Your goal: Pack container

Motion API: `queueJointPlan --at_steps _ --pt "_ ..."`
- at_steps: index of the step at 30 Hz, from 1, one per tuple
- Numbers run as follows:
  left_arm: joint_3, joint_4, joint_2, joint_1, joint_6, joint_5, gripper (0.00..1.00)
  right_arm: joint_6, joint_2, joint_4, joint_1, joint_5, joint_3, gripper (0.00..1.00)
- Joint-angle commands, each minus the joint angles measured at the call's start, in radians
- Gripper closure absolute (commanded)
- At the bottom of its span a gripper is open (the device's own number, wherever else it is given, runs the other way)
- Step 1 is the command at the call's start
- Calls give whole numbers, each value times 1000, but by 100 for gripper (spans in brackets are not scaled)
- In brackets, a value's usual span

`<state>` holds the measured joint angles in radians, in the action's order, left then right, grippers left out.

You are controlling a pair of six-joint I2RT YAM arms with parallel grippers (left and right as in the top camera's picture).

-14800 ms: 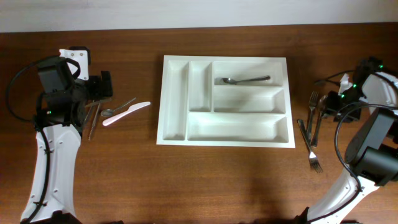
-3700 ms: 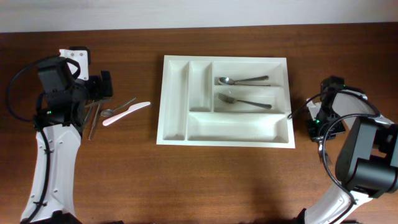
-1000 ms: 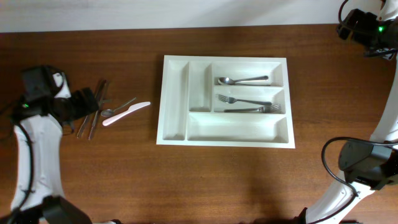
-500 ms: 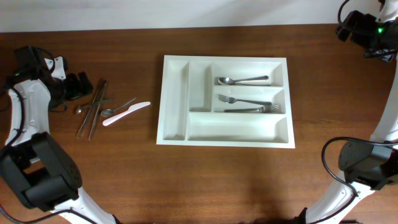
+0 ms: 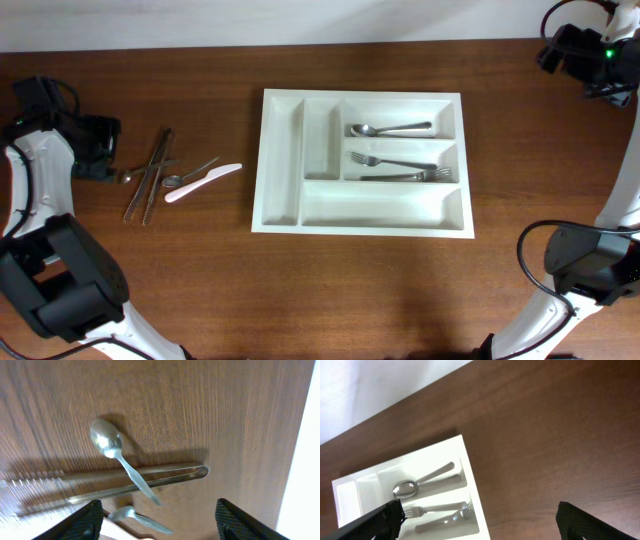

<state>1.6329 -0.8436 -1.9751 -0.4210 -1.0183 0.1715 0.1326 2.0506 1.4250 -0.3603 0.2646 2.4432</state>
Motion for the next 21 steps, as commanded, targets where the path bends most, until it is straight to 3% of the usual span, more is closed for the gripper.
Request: queueJointPlan --at_steps 1,10,21 --pt "20 6 -21 23 -308 -35 22 8 7 11 -6 13 -1 1" --pt "20 5 -119 39 -396 -16 21 7 7 40 -6 13 -1 1" --pt "20 2 -172 38 -402 -14 22 7 7 60 -6 13 -1 1"
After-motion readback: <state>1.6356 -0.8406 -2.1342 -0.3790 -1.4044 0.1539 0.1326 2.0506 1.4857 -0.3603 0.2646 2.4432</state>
